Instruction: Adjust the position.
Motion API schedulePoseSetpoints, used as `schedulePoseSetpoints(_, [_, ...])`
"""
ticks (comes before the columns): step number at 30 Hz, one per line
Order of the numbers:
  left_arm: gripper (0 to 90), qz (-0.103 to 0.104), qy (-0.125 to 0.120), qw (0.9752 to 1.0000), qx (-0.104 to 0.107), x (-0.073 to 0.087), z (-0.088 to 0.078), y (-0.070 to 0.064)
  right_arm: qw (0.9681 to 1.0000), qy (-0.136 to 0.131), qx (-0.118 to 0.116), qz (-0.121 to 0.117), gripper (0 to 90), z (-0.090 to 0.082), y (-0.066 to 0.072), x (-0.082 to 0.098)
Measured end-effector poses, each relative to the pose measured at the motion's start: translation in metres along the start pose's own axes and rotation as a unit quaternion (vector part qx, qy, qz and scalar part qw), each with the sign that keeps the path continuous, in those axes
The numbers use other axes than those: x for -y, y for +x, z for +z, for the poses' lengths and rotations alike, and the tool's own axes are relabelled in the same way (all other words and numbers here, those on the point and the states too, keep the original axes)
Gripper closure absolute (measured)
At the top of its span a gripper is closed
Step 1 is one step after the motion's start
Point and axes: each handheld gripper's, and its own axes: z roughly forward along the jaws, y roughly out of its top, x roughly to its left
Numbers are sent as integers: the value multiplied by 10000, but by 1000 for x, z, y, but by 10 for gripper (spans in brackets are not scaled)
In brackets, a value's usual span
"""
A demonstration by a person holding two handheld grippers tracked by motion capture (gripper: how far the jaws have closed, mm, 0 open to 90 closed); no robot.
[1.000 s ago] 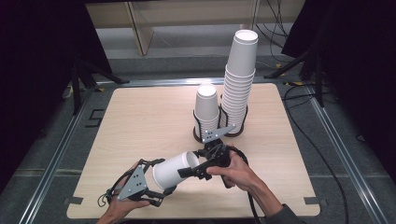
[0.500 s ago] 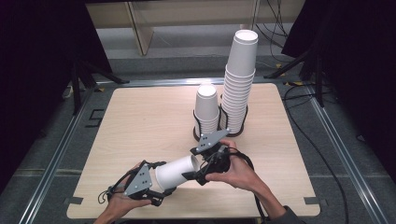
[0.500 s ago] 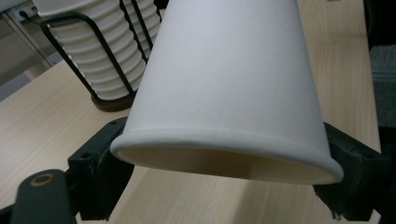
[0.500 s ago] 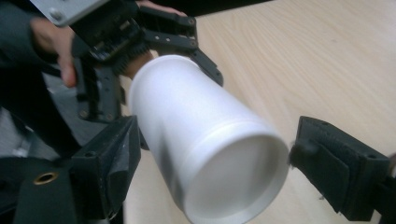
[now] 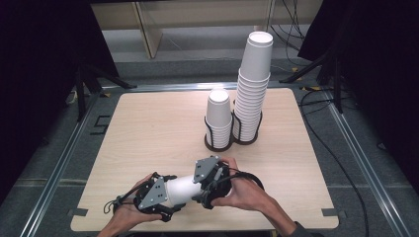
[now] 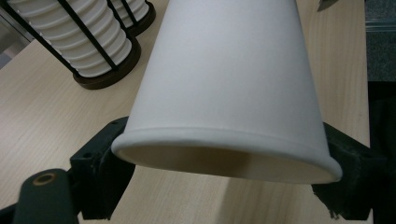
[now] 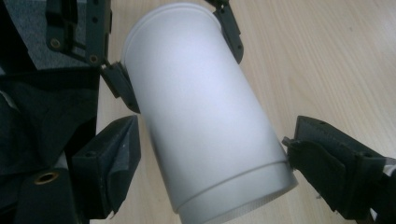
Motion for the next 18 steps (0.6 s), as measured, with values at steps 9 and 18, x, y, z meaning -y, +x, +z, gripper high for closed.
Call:
schedulePoseSetpoints(9, [155,328,198,9991,197,-8,-3,-5,9979,373,-153,-515,167,17,10,-2])
schedulePoseSetpoints(18, [158,446,255,9983,278,-9,-4,-8,9931,603,-176,-987,194,33,15,-1])
